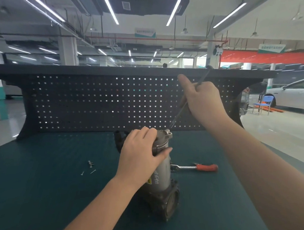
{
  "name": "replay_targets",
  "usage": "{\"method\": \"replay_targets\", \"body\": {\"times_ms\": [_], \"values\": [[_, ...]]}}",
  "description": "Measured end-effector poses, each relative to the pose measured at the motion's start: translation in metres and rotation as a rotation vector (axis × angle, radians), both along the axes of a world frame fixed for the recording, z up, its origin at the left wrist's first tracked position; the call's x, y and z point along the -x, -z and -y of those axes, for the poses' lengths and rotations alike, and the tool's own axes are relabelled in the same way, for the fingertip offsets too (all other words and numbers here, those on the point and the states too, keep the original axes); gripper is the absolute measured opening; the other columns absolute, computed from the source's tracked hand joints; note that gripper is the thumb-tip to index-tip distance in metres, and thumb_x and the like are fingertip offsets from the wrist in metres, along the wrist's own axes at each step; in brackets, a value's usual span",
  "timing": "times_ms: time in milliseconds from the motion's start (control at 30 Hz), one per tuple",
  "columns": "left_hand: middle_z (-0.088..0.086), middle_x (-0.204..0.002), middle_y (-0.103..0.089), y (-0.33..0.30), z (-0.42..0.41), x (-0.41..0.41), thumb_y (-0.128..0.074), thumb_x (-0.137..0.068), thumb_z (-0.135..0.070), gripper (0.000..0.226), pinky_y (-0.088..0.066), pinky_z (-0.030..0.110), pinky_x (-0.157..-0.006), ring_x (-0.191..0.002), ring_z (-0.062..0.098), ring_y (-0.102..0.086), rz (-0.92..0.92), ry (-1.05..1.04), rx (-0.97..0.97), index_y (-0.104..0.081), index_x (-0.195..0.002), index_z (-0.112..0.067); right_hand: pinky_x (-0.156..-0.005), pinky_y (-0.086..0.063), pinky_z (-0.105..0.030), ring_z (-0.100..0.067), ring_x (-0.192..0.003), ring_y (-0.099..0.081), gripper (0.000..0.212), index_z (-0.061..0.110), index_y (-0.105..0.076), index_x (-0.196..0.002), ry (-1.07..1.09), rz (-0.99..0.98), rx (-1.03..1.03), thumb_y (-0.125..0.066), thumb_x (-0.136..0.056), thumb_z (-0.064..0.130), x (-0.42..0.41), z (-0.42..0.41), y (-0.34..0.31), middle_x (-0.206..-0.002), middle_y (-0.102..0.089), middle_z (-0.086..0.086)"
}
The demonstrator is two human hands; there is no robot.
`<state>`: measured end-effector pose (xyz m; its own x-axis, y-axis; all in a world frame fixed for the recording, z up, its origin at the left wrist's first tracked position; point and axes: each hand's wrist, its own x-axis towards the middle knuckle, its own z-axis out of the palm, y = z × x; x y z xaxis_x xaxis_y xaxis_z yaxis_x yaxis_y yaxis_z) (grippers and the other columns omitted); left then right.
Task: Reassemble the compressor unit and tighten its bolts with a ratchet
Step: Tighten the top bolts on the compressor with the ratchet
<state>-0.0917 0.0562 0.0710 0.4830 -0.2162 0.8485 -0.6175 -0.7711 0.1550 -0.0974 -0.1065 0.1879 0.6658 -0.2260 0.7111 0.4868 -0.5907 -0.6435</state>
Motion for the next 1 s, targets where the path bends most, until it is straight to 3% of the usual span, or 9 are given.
{"method": "replay_targets", "body": {"times_ms": [133,367,433,500,567,633,733,800,1000], "values": [[-0.01,-0.081,-0.049,0.005,0.001,-0.006,-0.066,-0.078,-0.051,0.036,-0.032,0.017,-0.073,-0.083,0.011,-0.04,-0.008,0.056,0.072,-0.051,-0.08,-0.018,-0.038,-0.033,-0.009,0.0,-0.032,-0.045,0.071,-0.005,-0.067,-0.065,-0.009,-0.06,0.081,-0.045,-0.095,0.055,0.0,-0.002,0.005,-0.032,-0.047,0.013],[-0.014,-0.092,-0.05,0.015,0.009,-0.011,-0.07,-0.08,-0.038,0.038,-0.026,0.002,-0.095,-0.096,0.008,-0.037,0.012,0.202,0.241,-0.07,-0.112,-0.017,-0.038,-0.033,-0.01,-0.001,-0.032,-0.045,0.069,0.004,-0.058,-0.052,-0.028,-0.076,0.124,-0.043,-0.096,0.055,-0.004,-0.007,0.01,-0.031,-0.046,0.013],[-0.014,-0.091,-0.052,0.017,0.011,-0.012,-0.075,-0.08,-0.032,0.035,-0.031,0.008,-0.096,-0.095,0.009,-0.04,0.054,0.208,0.275,-0.073,-0.11,-0.015,-0.033,-0.03,-0.011,-0.003,-0.027,-0.04,0.063,0.008,-0.046,-0.051,-0.006,-0.141,0.209,-0.043,-0.097,0.051,-0.008,-0.013,0.001,-0.028,-0.04,0.01],[-0.013,-0.091,-0.057,0.018,0.015,-0.011,-0.078,-0.08,-0.03,0.03,-0.038,0.024,-0.097,-0.095,0.012,-0.044,0.085,0.176,0.303,-0.074,-0.106,-0.015,-0.032,-0.028,-0.013,-0.005,-0.03,-0.037,0.053,0.01,-0.044,-0.058,0.029,-0.259,0.404,-0.041,-0.101,0.042,-0.012,-0.021,-0.009,-0.035,-0.041,0.006],[-0.01,-0.091,-0.063,0.019,0.02,-0.01,-0.075,-0.079,-0.035,0.028,-0.041,0.042,-0.094,-0.092,0.016,-0.051,0.111,0.091,0.298,-0.076,-0.101,-0.018,-0.04,-0.032,-0.02,-0.012,-0.045,-0.041,0.047,0.013,-0.045,-0.062,0.05,-0.405,0.64,-0.04,-0.102,0.037,-0.013,-0.028,-0.011,-0.053,-0.043,-0.001],[-0.008,-0.09,-0.065,0.019,0.023,-0.009,-0.072,-0.079,-0.04,0.028,-0.041,0.049,-0.091,-0.091,0.019,-0.053,0.127,0.063,0.291,-0.076,-0.098,-0.019,-0.047,-0.036,-0.024,-0.02,-0.054,-0.048,0.043,0.008,-0.053,-0.067,0.049,-0.534,0.772,-0.049,-0.098,0.039,-0.013,-0.03,-0.004,-0.061,-0.05,-0.005],[-0.007,-0.089,-0.063,0.018,0.021,-0.011,-0.065,-0.082,-0.041,0.033,-0.047,0.048,-0.086,-0.089,0.019,-0.05,0.156,0.137,0.303,-0.076,-0.099,-0.015,-0.048,-0.04,-0.022,-0.022,-0.06,-0.054,0.023,0.008,-0.065,-0.086,0.003,-0.548,0.69,-0.065,-0.086,0.03,-0.008,-0.024,0.004,-0.069,-0.06,-0.005],[-0.009,-0.089,-0.059,0.018,0.021,-0.012,-0.065,-0.083,-0.038,0.033,-0.049,0.043,-0.084,-0.09,0.016,-0.046,0.163,0.165,0.306,-0.076,-0.101,-0.013,-0.047,-0.039,-0.02,-0.016,-0.056,-0.052,0.013,0.013,-0.067,-0.085,-0.02,-0.475,0.603,-0.07,-0.081,0.025,-0.003,-0.018,0.003,-0.067,-0.059,0.0],[-0.015,-0.088,-0.053,0.017,0.021,-0.015,-0.075,-0.08,-0.027,0.024,-0.042,0.026,-0.086,-0.089,0.014,-0.045,0.157,0.174,0.312,-0.076,-0.1,-0.014,-0.053,-0.047,-0.023,-0.016,-0.055,-0.057,0.002,0.017,-0.065,-0.082,-0.077,-0.477,0.482,-0.063,-0.084,0.017,-0.001,-0.001,0.02,-0.062,-0.063,0.0]]}}
